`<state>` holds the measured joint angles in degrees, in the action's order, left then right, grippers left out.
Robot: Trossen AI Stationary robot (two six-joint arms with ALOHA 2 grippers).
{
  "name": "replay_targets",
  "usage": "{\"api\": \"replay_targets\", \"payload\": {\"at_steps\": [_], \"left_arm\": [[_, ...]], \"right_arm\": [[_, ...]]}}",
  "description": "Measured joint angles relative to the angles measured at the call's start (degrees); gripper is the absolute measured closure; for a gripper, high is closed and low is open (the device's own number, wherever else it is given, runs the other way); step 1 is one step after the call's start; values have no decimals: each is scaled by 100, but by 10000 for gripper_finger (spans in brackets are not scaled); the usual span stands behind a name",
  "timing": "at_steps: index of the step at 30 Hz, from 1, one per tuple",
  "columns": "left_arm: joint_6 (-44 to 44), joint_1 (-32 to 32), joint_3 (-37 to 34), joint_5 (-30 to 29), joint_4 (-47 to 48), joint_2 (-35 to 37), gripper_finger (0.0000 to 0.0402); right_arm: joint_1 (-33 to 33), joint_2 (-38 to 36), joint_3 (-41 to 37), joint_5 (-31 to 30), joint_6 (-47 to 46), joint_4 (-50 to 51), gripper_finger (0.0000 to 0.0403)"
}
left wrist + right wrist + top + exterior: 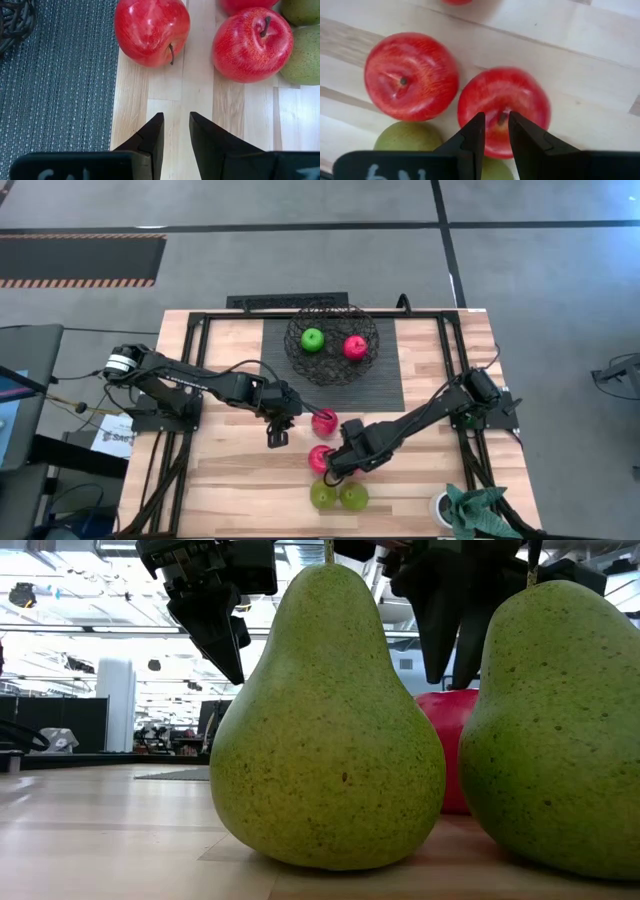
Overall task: Build produce basket
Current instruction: Put the red apple into the black basket
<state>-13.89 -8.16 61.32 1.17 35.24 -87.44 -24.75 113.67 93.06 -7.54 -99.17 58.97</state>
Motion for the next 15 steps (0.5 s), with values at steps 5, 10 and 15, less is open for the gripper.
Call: {"api": "replay_targets", "payload": {"at_steps": [5,10,15], "left_arm": [[-1,0,0,0,0,0,324],[-2,0,0,0,0,0,324],[-7,0,0,0,5,0,324]], "right_arm": [[4,0,0,-1,0,16,294],[4,0,-23,-2,3,77,304],[-16,-12,-233,-5,-25,-45,321]]}}
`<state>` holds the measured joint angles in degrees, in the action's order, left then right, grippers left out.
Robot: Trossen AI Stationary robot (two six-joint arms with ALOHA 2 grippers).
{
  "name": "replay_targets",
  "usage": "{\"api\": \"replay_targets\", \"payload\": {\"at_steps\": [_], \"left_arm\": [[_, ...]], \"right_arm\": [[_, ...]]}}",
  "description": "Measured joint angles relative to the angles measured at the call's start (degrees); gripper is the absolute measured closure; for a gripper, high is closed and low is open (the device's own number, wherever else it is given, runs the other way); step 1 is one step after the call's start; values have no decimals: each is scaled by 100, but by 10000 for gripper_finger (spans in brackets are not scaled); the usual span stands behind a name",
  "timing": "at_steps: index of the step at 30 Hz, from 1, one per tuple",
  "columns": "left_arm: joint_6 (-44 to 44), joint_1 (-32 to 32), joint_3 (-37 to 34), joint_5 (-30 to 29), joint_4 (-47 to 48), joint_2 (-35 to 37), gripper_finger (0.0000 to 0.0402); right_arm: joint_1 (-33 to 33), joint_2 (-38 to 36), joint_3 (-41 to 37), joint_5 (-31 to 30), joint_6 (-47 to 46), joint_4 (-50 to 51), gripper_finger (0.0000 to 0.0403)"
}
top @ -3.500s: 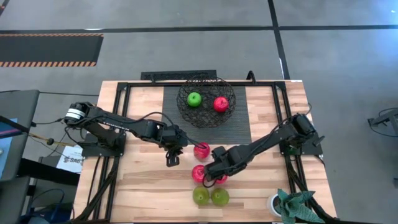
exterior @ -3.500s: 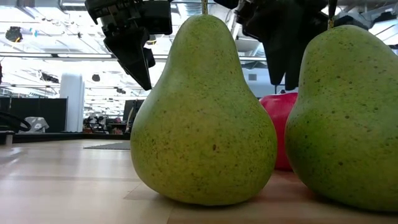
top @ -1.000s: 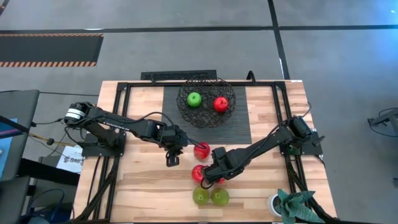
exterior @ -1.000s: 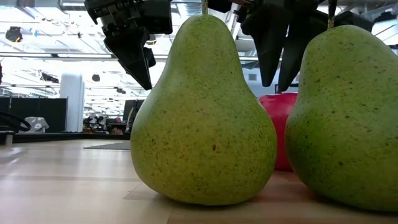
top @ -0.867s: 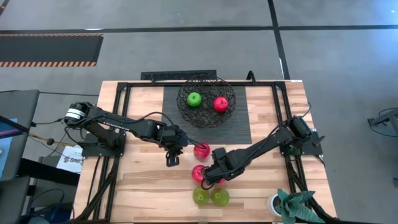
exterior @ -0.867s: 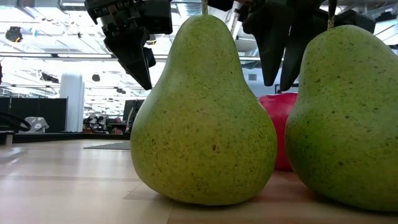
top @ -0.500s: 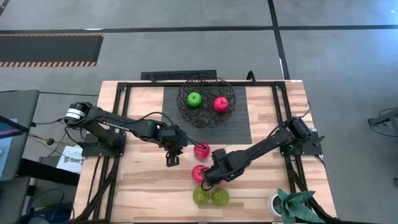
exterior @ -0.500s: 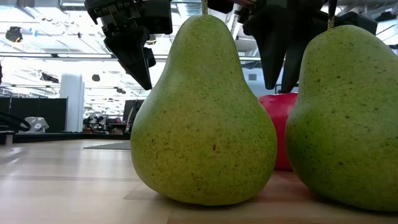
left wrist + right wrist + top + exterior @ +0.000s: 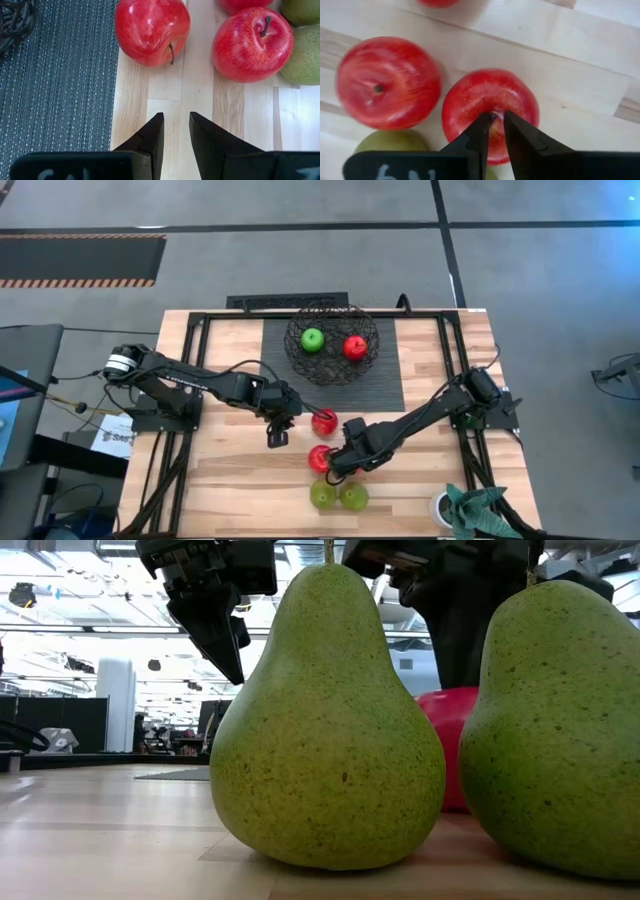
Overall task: Build produce basket
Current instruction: Put the red apple into the black basket
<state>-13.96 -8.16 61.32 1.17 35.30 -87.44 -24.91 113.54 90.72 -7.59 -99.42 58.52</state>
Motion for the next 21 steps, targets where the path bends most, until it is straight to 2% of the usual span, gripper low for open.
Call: {"api": "replay_targets", "payload": {"at_steps": [7,12,21], "left_arm": [[-2,0,0,0,19,0,324],[-6,0,0,0,25,0,324],[-28,0,0,2,30,0,324]], "right_arm": [[-15,-3,-9,-29,1,-5,341],[-15,-3,-9,-29,185,-64,393],[-18,-21,29,-36,362,15,401]]}}
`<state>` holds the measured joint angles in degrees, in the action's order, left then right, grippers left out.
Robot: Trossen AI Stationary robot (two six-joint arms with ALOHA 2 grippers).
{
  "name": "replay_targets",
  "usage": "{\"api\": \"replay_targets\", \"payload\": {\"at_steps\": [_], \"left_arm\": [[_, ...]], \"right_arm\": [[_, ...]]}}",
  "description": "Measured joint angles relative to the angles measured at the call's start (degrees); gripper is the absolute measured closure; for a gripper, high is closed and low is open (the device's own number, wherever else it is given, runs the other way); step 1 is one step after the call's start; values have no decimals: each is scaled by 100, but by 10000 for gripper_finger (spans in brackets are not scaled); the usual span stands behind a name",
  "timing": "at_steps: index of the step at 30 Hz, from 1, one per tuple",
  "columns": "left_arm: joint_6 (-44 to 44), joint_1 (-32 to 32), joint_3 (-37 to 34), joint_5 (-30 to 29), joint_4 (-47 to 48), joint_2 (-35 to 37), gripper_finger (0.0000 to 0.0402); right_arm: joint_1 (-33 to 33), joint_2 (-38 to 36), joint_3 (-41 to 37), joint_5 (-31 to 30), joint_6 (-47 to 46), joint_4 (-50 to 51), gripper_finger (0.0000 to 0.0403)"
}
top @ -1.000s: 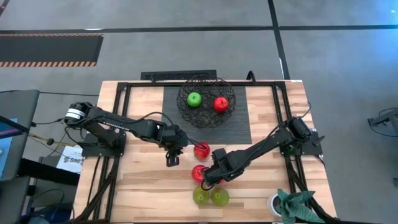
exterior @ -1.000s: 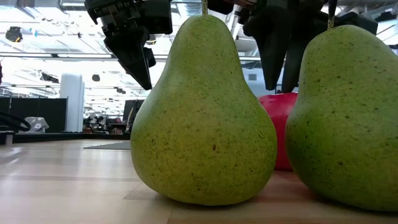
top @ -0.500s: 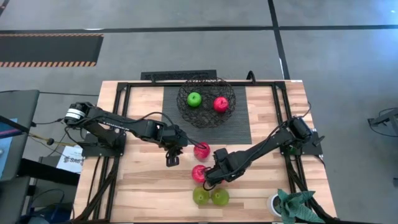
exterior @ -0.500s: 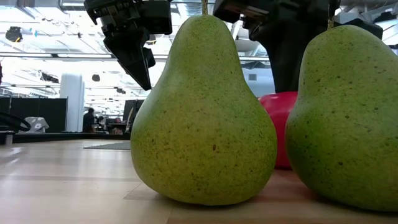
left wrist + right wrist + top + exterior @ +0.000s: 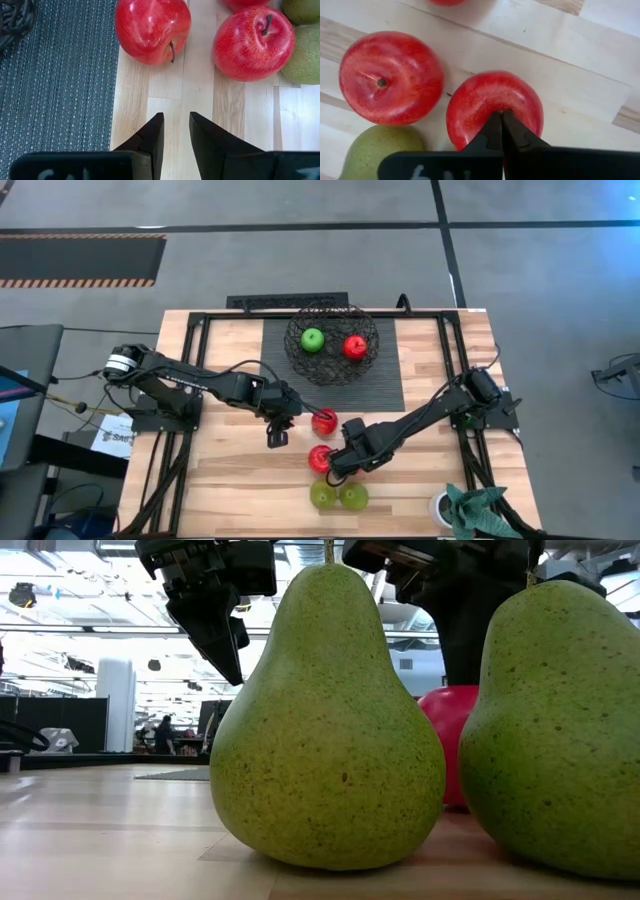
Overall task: Build produce basket
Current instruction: Put the red apple into the black basket
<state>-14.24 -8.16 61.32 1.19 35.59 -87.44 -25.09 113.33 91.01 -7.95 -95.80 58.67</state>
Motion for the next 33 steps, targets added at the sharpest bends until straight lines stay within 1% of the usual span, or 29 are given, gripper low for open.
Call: {"api": "replay_targets", "payload": {"at_steps": [4,7,12,13,17,19,21,23,27,33], "left_arm": [[0,0,0,-2,4,0,324],[0,0,0,0,5,0,324],[2,0,0,0,9,0,324],[2,0,0,0,11,0,324],[2,2,-2,92,22,0,324],[4,0,-2,143,48,0,324],[3,1,-4,150,73,0,324],[-23,2,-4,149,131,0,324],[-190,2,-4,149,94,0,324],[-648,45,-4,112,13,0,324]], "right_arm": [[-5,18,475,-48,101,666,401],[-5,10,1000,-74,172,1590,402],[-10,7,2029,-526,182,3065,402],[-10,-3,2190,-620,221,3175,402],[78,-332,2327,-1444,690,3133,402],[167,-539,2290,-1709,861,3140,402],[317,-694,2222,-2015,1219,3145,402],[499,-870,2203,-2196,1534,3127,402],[936,-1288,2186,-2561,2463,3130,403],[1838,-1923,2181,-2964,3868,3122,403]]}}
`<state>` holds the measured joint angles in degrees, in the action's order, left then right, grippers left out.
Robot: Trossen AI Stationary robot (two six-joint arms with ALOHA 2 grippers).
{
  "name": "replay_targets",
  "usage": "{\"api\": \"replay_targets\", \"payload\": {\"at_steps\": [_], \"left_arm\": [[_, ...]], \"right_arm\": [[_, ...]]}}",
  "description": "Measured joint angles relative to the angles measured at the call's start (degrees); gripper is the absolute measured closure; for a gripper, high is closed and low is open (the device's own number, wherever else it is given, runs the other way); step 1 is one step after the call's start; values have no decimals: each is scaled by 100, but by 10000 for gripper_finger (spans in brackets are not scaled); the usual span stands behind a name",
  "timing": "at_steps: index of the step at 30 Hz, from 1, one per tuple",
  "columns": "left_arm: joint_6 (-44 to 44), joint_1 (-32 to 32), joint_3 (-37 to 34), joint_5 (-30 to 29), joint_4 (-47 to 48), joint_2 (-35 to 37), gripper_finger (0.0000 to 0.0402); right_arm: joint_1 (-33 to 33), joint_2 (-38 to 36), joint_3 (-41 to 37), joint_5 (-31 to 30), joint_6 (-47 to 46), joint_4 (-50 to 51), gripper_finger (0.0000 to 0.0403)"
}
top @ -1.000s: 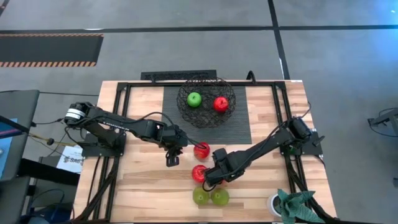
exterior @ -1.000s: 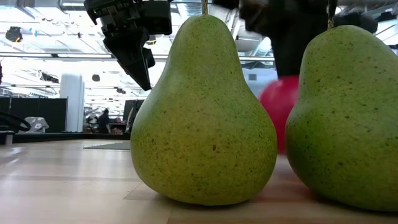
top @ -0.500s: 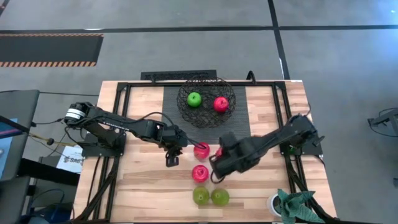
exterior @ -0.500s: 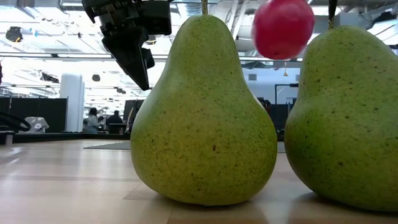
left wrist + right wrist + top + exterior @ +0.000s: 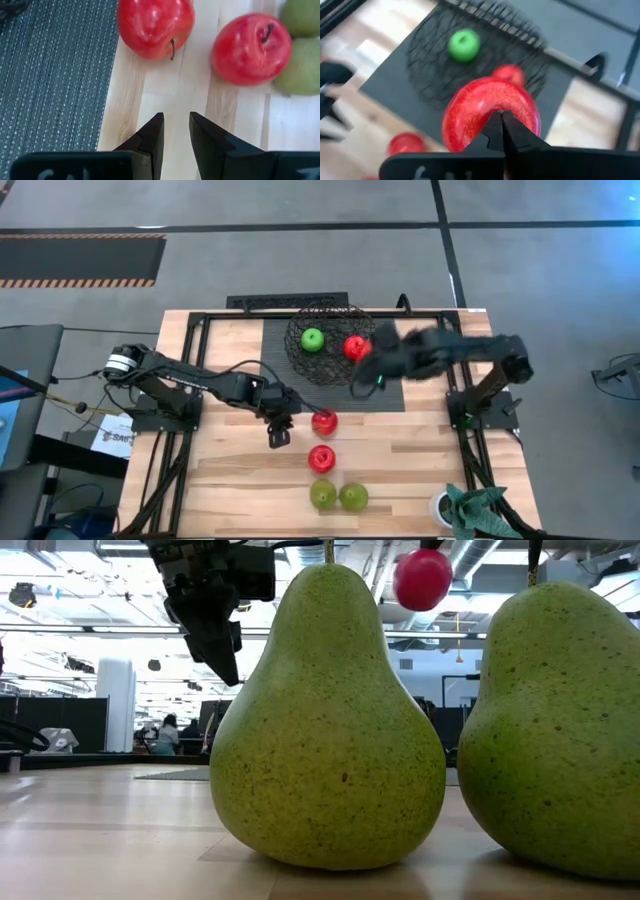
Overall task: Build produce basket
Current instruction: Put the red apple into the black basket
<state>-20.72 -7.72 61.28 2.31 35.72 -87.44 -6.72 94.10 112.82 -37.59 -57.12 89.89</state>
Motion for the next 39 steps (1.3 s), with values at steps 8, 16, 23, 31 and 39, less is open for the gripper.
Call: {"api": "replay_targets", "payload": {"at_steps": [8,16,23,31,39], "left_arm": [[-528,207,0,-166,-371,0,324],[-739,338,0,-263,-447,0,324],[-896,338,0,-317,-466,0,324],[-911,338,0,-318,-480,0,324],[-911,338,0,-314,-461,0,324]], "right_arm": [[1457,-358,4,260,1641,-235,403],[2810,0,2,1893,3713,-1831,403],[3523,742,2,2975,4396,-2712,403],[3654,1710,2,3186,4662,-2777,403],[3692,2442,2,3188,4911,-2837,403]]}}
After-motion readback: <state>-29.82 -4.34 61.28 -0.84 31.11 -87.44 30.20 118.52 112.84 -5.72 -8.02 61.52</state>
